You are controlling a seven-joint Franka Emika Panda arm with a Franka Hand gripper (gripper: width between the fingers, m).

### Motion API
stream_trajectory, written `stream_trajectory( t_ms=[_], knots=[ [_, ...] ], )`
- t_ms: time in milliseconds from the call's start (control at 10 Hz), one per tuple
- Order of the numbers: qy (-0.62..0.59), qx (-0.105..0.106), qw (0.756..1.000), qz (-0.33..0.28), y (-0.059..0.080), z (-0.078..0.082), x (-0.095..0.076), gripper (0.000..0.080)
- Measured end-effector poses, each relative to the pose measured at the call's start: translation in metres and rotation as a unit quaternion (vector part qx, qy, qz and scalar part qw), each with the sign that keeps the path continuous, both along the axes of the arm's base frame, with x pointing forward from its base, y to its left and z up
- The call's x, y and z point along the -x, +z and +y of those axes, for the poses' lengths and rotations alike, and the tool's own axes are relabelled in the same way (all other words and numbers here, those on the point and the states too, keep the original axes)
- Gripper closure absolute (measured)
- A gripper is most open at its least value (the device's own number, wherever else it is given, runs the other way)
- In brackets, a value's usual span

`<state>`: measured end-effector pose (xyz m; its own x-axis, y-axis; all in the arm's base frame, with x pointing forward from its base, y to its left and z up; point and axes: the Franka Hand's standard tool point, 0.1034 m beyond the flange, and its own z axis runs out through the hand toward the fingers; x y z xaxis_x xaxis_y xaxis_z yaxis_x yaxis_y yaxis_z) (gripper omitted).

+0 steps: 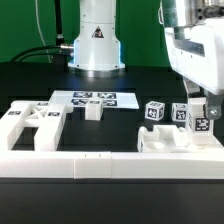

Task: Assemble chair

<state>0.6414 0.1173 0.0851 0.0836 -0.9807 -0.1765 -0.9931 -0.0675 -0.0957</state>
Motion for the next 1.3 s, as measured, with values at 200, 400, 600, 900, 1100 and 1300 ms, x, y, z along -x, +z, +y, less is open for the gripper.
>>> stream_trajectory(
  t_ms=[200,400,600,900,1100,1300],
  knots=[
    [0.08,0.006,0.997,-0.015,0.0011,0.0046,0.0003,0.0155],
    [0.154,0.013,0.988,-0.028,0.0,0.004,0.0006,0.0151],
    [0.223,0.02,0.974,-0.04,-0.0004,0.0041,0.0009,0.015],
    [0.384,0.037,0.92,-0.066,-0.0012,0.0073,0.0025,0.015],
    [0.503,0.051,0.858,-0.087,-0.0015,0.007,0.0019,0.015],
    [0.574,0.056,0.811,-0.099,-0.0026,0.0065,0.0024,0.015]
  ],
)
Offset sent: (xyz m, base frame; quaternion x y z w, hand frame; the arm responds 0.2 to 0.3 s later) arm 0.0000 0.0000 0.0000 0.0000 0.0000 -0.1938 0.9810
